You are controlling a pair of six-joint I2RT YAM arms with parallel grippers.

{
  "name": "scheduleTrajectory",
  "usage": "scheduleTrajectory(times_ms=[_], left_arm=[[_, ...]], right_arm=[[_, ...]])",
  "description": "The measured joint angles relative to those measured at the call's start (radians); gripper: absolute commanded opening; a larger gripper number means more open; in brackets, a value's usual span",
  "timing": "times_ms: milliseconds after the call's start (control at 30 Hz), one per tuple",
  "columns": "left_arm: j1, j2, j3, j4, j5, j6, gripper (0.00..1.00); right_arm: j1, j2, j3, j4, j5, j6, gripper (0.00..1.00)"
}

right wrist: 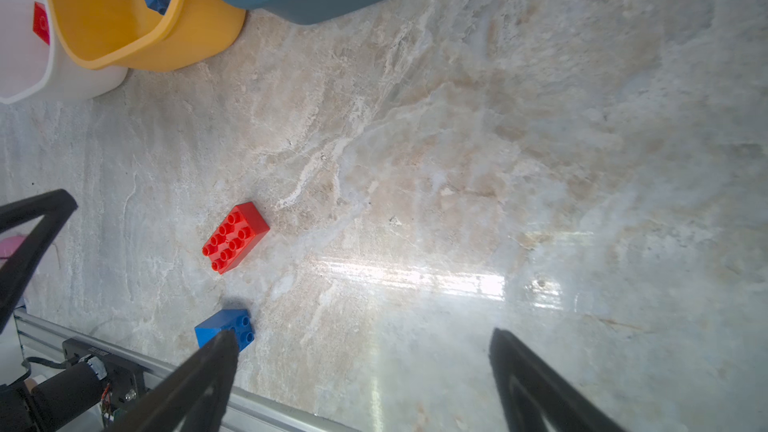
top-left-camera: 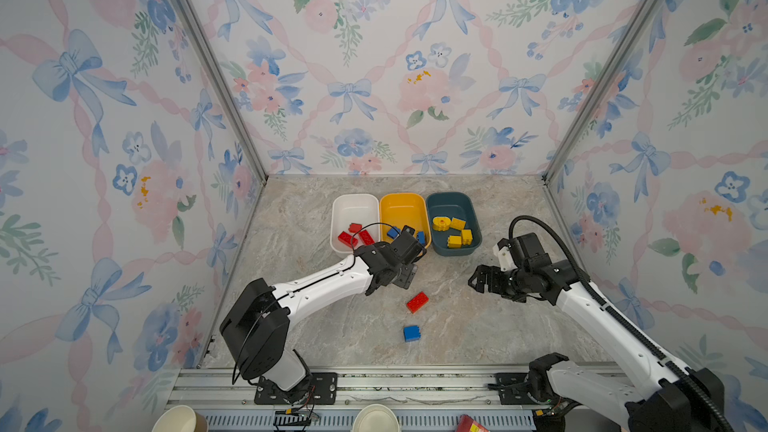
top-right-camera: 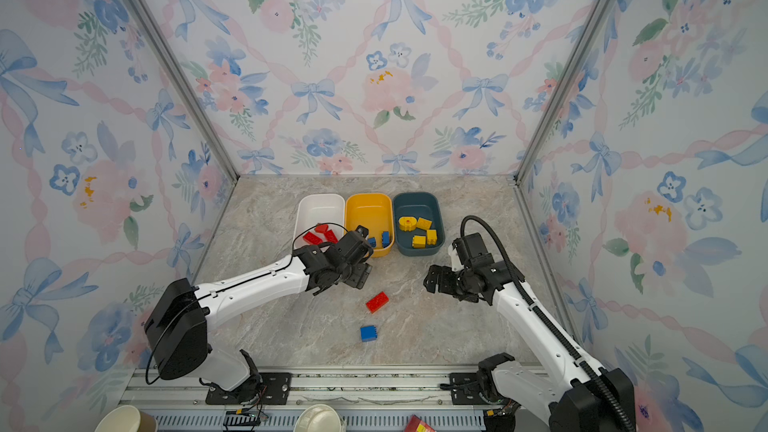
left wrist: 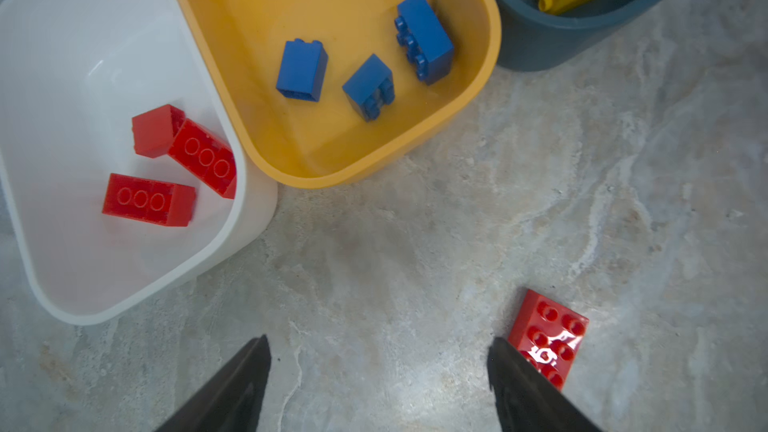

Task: Sort the legos into containers by color
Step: 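Move the left gripper back toward the red 2x3 brick on the table, then lower the left gripper onto the red 2x3 brick and grasp it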

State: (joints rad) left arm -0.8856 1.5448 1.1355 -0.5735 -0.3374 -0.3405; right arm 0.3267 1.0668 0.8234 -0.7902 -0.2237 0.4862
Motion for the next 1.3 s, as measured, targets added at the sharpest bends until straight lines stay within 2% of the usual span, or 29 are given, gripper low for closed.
scheduleTrajectory(times_ms=[267, 467, 833, 1300], left_arm=[[-0.080, 0.006, -0.002, 0.001, 0.084, 0.085, 0.79], [-0.122, 0.074, -0.001, 0.000, 0.129, 0.120, 0.75], [-0.150, 0.197, 0.027, 0.000, 0.183, 0.131, 0.68], [-0.151, 0.282, 0.064, 0.000, 0.193, 0.124, 0.65]], right_arm=[[-0.013, -0.018, -0.026, -0.007, -0.033, 0.000, 0.97], [-0.016, -0.027, -0.026, -0.008, -0.039, 0.000, 0.97], [-0.027, -0.053, -0.040, -0.011, -0.047, 0.000, 0.97], [-0.046, -0.060, -0.054, -0.011, -0.061, 0.000, 0.97]])
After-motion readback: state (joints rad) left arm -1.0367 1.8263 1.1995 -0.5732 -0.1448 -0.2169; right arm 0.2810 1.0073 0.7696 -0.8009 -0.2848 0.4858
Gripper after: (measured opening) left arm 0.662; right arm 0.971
